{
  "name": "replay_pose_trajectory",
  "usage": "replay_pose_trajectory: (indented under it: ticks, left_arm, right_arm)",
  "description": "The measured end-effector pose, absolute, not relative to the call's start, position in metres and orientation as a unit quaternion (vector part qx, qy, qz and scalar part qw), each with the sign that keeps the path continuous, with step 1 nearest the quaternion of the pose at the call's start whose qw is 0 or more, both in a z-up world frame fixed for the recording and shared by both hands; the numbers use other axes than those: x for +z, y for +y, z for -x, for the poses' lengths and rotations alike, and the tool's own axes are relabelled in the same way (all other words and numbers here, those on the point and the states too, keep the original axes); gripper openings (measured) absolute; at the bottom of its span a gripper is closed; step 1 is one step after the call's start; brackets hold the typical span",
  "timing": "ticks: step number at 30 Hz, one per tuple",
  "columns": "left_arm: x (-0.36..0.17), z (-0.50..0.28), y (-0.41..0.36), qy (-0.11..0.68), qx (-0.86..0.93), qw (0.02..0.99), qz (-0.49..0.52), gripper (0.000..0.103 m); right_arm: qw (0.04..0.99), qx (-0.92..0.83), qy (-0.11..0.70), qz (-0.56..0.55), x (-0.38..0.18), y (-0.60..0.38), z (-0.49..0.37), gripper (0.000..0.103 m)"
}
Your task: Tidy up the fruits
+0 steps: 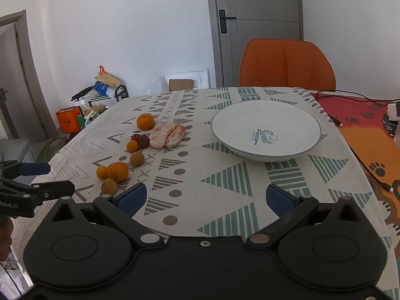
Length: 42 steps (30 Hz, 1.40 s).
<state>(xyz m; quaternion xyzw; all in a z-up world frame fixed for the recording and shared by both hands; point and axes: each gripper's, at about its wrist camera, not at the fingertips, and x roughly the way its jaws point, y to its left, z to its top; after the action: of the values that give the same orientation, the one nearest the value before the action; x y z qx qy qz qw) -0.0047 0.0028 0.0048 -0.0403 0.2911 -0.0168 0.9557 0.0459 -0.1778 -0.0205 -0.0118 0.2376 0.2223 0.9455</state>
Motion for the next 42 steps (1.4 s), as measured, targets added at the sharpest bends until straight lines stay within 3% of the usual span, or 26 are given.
replay_pose_trajectory:
  ticks: [42]
  left_arm:
    - [0.0084,0.0079,0.0123,0.262,-0.005,0.964,0.047,0.101]
  right_arm:
    - [0.939,0.238,0.25,-0.01,-0.0236,-0.184,-0.0537,0.103]
